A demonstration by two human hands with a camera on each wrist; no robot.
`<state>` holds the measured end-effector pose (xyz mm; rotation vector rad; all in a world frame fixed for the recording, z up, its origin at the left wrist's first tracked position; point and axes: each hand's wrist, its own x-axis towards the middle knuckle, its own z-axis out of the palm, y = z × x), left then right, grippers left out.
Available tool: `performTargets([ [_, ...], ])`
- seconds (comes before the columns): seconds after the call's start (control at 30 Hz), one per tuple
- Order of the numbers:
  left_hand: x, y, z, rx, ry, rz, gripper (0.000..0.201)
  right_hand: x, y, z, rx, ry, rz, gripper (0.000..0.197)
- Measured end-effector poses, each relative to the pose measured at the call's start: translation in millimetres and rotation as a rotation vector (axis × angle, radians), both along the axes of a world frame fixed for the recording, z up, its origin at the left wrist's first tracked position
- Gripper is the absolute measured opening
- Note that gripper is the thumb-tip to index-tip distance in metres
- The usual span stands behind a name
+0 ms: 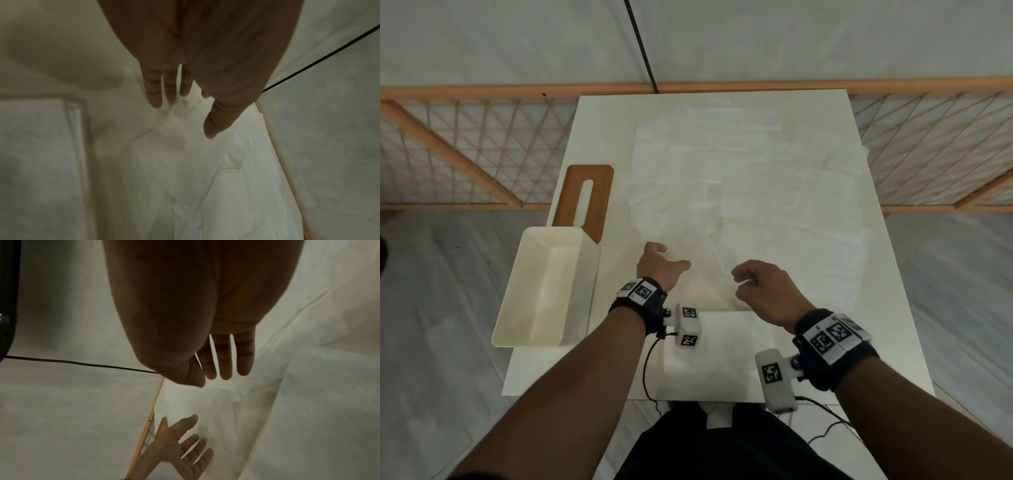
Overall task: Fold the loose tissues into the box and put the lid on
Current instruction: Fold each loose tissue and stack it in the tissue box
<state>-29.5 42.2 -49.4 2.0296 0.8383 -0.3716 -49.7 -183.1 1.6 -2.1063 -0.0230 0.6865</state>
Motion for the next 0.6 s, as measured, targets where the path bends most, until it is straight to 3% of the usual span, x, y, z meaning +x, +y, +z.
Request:
performTargets([
  [0.13,18,-14,-6,0.009,0.011,0.035,0.068,0,-8,-3,-0.035,0.003,-0.002,0.024],
  [0.27,32,-22,-11,0.026,0.05,0.093,0.057,1,-14,-5,-0.052,0.009,0.002,0.021],
  [0.37,34,-24,-16,0.087,0.034,0.057,0.049,3,-17,-5,-0.079,-0.002,0.009,0.019],
  [0.53,39,-16,-21,0.287,0.001,-0.092,0.058,5,-20,-10,-0.109,-0.012,0.026,0.02],
  [0.6,38,-12,-24,0.27,-0.021,-0.13,0.047,6,-21,-11,-0.118,-0.013,0.024,0.02],
])
